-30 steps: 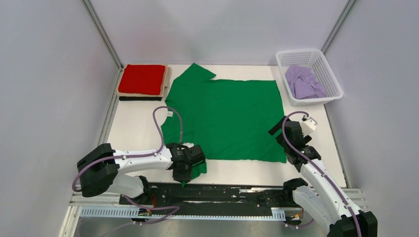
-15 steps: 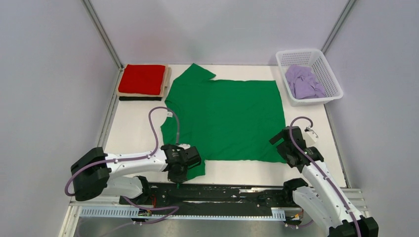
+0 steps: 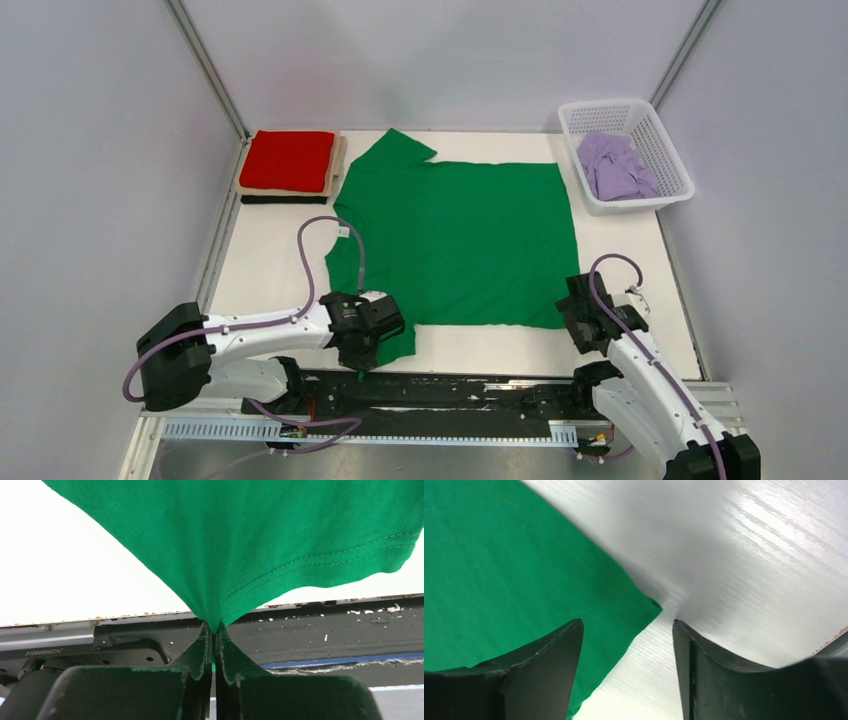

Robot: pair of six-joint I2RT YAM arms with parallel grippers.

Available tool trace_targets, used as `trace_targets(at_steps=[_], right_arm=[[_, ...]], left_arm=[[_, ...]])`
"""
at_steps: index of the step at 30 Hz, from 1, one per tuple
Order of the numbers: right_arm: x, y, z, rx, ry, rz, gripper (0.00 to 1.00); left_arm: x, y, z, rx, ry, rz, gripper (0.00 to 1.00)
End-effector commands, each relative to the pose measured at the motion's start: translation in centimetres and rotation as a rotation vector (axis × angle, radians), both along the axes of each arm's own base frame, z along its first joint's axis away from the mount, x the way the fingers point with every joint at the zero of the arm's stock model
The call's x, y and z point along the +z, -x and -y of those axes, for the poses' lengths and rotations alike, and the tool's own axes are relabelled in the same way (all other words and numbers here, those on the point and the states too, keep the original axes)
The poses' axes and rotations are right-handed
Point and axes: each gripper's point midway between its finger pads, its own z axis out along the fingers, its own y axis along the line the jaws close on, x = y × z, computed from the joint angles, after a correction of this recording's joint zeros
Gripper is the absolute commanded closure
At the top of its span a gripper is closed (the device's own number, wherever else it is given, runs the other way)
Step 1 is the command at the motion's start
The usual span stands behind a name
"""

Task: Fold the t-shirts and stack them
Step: Grab the side of the flattened tshirt closest away from the robot with both arms

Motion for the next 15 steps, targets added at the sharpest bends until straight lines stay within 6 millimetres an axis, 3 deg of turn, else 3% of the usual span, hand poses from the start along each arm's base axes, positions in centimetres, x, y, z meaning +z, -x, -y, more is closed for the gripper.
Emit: trace_targets(at_steps=[1,5,12,15], right_arm=[[-0.6,0.0,0.8,-0.082,0.011,0.012,0.37],[-0.8,-0.1,0.7,-0.072,0.015,-0.002,0.39],[-1.5,-0.5,1.0,-0.081,0.037,-0.009,0.58],[-1.8,-0.6,0.9,-0.071,0.040,-0.014,0.72]], left_arm=[[0.5,0.3,0.5,-0.002,0.048,-0.005,1.00],[1.0,0.2,0.5,0.009,0.054,0.003,1.00],[1.6,-0.2,1.4,0.001,0.100,0.021,1.00],[1.7,-0.7,1.7,-0.007,0.110,0.044,1.00]])
